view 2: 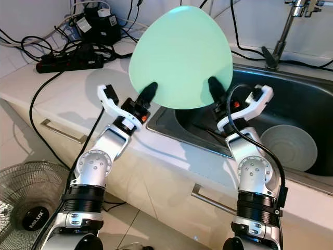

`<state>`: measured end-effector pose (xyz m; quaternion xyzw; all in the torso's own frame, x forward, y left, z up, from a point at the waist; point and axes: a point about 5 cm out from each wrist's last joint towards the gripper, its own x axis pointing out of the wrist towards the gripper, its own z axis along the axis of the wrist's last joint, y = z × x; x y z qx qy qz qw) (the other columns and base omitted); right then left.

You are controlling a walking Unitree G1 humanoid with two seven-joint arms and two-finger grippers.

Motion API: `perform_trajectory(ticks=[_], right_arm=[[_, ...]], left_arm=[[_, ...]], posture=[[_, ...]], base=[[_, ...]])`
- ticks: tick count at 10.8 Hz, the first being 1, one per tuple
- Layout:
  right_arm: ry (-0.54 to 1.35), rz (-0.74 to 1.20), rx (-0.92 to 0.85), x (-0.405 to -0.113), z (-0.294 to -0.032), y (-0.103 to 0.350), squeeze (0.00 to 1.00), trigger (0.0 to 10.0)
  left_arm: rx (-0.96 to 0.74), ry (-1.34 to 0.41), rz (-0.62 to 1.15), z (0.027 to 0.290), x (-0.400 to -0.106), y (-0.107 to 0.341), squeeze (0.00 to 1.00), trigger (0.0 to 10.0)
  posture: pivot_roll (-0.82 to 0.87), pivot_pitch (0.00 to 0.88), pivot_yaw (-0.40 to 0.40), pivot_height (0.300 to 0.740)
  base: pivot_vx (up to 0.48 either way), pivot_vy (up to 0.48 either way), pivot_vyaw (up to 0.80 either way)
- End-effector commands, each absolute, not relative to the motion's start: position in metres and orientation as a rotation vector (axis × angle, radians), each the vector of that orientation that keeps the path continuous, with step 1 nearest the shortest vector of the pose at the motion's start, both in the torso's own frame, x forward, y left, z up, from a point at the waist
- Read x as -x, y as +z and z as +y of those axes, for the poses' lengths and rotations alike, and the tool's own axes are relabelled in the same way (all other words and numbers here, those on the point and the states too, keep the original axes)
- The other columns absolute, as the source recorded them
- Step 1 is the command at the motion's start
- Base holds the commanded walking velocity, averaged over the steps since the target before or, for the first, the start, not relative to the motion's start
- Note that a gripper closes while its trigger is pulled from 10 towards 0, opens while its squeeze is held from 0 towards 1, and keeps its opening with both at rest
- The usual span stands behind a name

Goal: Kitchen organization

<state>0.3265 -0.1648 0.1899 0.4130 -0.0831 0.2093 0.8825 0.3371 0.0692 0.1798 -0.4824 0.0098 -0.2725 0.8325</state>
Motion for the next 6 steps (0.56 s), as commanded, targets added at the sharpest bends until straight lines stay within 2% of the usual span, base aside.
perform_trajectory(ticks=[1,6], right_arm=[[0.465,-0.169,-0.844,-0.326,-0.159,0.193,0.00,0.0],[0.321,-0.293,-1.004,-0.334,-0.182,0.207,0.00,0.0]], left_arm=[[1.020,-0.637,0.001,0.052,-0.337,0.194,1.00,10.0],[0.876,-0.687,0.053,0.045,-0.329,0.182,1.00,10.0]], posture=[[0.02,0.000,0.107,0.740],[0.02,0.000,0.110,0.740]], base=[[0.000,0.000,0.00],[0.000,0.000,0.00]])
